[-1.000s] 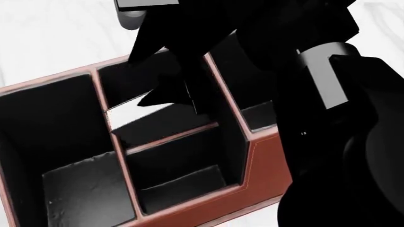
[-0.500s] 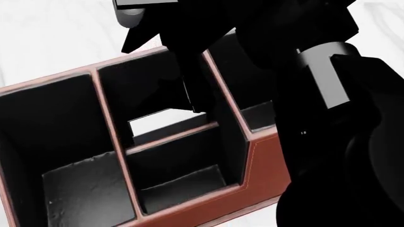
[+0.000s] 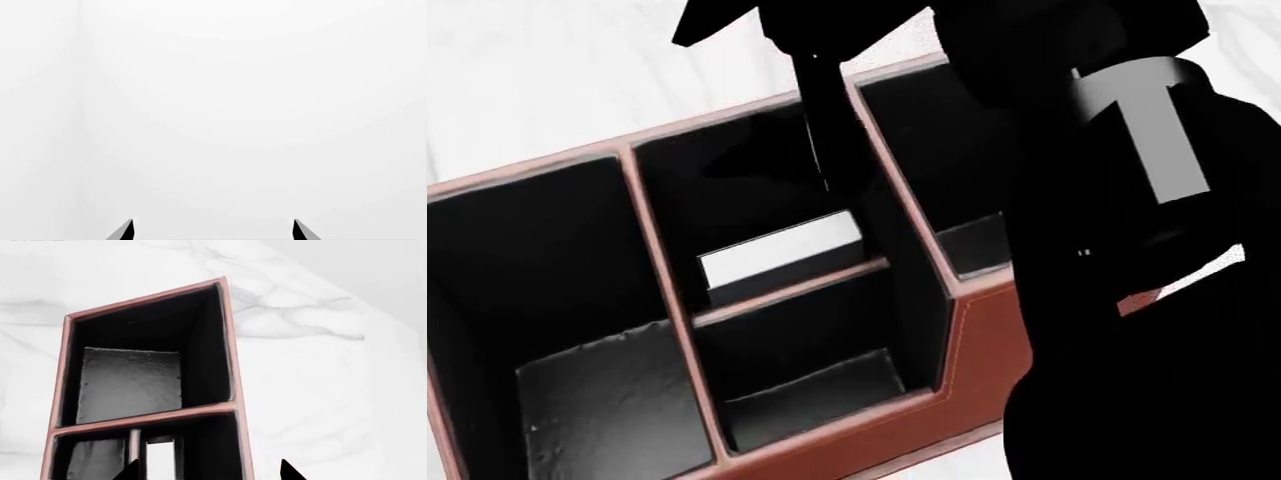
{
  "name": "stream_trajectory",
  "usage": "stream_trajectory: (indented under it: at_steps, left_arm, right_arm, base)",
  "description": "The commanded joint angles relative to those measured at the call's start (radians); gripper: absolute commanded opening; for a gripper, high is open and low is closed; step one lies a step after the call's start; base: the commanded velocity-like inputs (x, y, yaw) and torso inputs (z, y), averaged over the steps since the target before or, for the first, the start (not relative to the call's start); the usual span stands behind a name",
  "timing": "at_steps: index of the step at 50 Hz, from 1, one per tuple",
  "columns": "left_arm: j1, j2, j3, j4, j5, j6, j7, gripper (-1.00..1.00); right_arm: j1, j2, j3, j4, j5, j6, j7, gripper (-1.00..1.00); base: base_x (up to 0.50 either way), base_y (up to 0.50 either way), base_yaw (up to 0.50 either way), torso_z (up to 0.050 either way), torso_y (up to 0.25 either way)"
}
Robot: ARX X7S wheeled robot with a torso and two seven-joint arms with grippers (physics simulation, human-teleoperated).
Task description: Pick up the book and place it in the front compartment of the caddy.
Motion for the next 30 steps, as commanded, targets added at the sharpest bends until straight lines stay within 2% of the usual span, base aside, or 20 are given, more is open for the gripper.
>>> stream_trajectory:
  at_steps: [1,10,30]
  left_arm:
    - [0.0,0.012,-0.01,0.006,0.011,-0.003,0.014,1.0]
    - [-0.002,0.011,-0.005,0.007,0.013,-0.004,0.012,1.0]
    - [-0.024,0.004,-0.002,0.013,-0.003,-0.015,0.001,1.0]
  right_arm:
    - [0.045,-0.005,0.204,0.004,-0.182,0.009,0.028,1.0]
    - [0.084,0.022,0.286,0.004,-0.228,0.046,0.08,1.0]
    - [0.152,0.083,0.333,0.004,-0.258,0.051,0.271,1.0]
  base:
    - [0.0,0.0,0.0,0.0,0.0]
    - [0.0,0.0,0.0,0.0,0.0]
    - [0.0,0.0,0.0,0.0,0.0]
